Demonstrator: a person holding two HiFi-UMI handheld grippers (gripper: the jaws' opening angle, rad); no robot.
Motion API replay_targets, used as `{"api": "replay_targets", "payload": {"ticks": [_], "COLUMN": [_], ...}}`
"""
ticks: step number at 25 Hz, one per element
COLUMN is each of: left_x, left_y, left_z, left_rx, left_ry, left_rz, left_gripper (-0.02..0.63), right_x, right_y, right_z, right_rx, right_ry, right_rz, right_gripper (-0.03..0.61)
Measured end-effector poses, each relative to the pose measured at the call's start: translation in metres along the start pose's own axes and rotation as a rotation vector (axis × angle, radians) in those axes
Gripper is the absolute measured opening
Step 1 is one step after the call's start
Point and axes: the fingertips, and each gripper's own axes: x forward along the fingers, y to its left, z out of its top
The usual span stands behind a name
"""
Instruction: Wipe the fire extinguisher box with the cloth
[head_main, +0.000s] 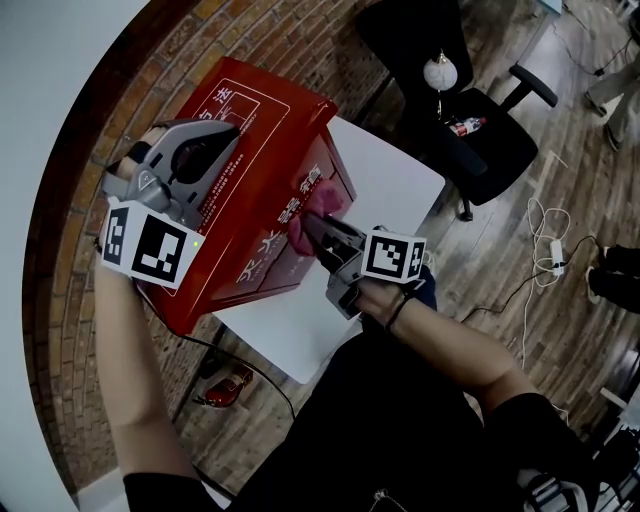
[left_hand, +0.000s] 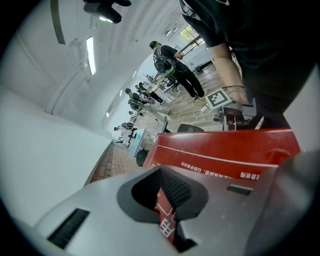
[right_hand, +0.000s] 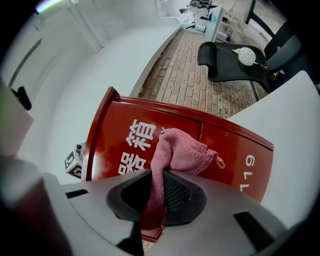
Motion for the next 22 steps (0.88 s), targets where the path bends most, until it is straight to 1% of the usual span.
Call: {"api": "replay_targets", "payload": {"ticks": [10, 22], "left_x": [0.0, 0.0], "left_y": [0.0, 0.0], "left_z": [0.0, 0.001], "left_rx": [0.0, 0.002], "left_ry": [-0.001, -0.001], "left_rz": [0.0, 0.001], "left_gripper": [0.018, 0.017], "right_x": [-0.001, 0.0], "right_y": [0.064, 0.126], "right_z": [0.014, 0.027], "right_rx": [-0.026, -0.034], "right_ry": [-0.015, -0.035], "right_rz": [0.1, 0.187], "right_gripper": [0.064, 0.064]}}
